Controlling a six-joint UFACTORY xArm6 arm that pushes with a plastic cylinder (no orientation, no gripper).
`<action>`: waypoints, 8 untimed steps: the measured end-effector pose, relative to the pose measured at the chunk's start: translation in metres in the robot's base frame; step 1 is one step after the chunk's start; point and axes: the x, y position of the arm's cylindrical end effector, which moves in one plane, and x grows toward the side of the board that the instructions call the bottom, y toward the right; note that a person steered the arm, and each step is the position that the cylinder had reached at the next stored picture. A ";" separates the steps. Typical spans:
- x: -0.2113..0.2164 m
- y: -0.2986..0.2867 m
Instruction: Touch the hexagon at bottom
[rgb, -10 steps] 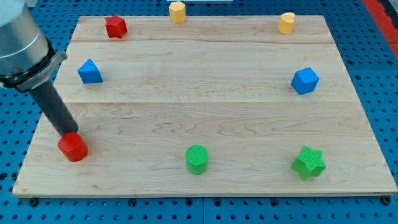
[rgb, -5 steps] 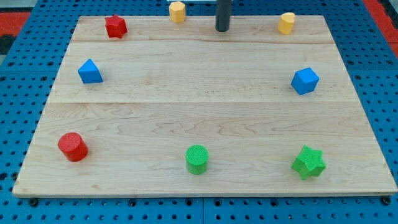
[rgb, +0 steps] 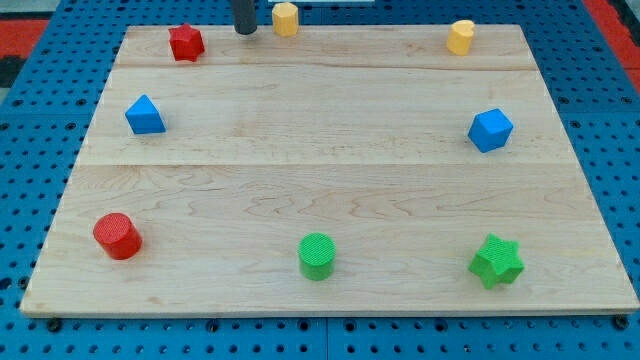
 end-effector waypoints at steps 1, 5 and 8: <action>0.032 0.009; 0.073 0.073; 0.096 0.140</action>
